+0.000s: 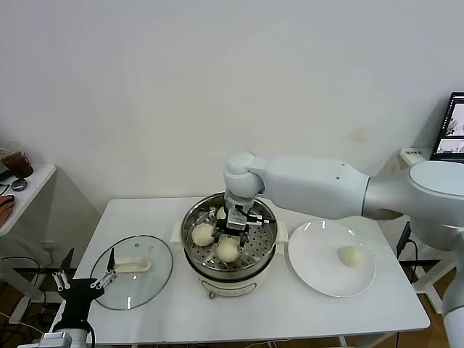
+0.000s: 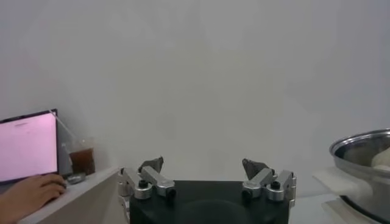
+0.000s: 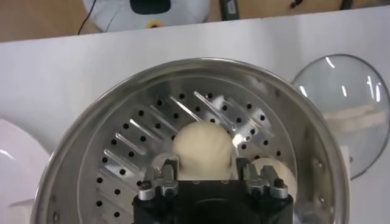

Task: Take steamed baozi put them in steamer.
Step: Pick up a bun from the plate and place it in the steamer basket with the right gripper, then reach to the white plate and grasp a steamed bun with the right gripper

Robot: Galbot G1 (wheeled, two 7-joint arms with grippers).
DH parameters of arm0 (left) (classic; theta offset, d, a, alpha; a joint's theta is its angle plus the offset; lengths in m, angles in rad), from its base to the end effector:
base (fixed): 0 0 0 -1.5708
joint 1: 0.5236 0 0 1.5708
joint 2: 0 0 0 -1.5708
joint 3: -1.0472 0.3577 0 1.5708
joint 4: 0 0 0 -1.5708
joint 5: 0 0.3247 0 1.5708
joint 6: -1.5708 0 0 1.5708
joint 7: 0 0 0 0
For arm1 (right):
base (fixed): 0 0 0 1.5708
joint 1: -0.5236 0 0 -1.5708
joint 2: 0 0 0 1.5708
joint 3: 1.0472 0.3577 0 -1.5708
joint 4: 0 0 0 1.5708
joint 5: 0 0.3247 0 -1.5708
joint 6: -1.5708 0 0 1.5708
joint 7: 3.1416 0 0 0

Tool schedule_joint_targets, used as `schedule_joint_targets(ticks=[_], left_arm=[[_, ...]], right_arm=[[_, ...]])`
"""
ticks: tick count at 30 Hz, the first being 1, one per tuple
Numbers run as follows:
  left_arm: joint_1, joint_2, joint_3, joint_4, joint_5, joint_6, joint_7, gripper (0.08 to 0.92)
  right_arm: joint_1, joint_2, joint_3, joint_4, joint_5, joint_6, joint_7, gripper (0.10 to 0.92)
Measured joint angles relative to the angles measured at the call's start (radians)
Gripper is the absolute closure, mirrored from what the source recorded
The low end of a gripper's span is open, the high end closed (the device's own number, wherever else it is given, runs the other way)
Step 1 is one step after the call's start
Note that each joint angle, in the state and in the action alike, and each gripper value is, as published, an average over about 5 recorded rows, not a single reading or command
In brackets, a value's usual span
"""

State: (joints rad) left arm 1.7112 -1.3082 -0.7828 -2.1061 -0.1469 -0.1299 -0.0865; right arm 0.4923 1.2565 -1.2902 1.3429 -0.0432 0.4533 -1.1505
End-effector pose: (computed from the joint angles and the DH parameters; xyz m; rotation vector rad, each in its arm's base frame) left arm 0.1097 0.1190 -0.2978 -0.2218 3.0647 0.3340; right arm 0.5022 0.1587 -0.0919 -2.2190 0.2764 -2.1312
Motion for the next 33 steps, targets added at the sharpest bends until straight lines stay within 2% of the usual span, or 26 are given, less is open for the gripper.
schedule_joint_targets(ticks=[5, 8, 14, 22, 27, 33], left_arm=[[0.0, 0.001, 0.0, -0.001, 0.0, 0.0, 0.0, 0.177], [-0.002, 0.004, 0.0, -0.003, -0.001, 0.0, 0.0, 0.177], [-0.006, 0.013, -0.002, -0.005, -0.002, 0.0, 0.0, 0.177], [-0.013, 0.024, 0.005, -0.003, 0.0, 0.0, 0.001, 0.177], [-0.021, 0.026, 0.018, 0.0, 0.005, 0.001, 0.002, 0.177], [-0.027, 0.027, 0.03, 0.008, 0.013, 0.001, 0.004, 0.177]], right_arm=[[0.014, -0.014, 0.008, 0.009, 0.003, 0.005, -0.004, 0.229], [0.031, -0.035, 0.025, 0.014, 0.012, -0.001, -0.013, 0.206], [0.064, -0.118, 0.071, 0.039, 0.072, -0.093, -0.035, 0.203], [0.061, -0.311, 0.13, 0.119, 0.164, -0.395, -0.037, 0.203], [0.027, -0.458, 0.169, 0.167, 0.155, -0.544, -0.054, 0.203], [-0.074, -0.618, 0.245, 0.18, 0.08, -0.61, -0.078, 0.203]])
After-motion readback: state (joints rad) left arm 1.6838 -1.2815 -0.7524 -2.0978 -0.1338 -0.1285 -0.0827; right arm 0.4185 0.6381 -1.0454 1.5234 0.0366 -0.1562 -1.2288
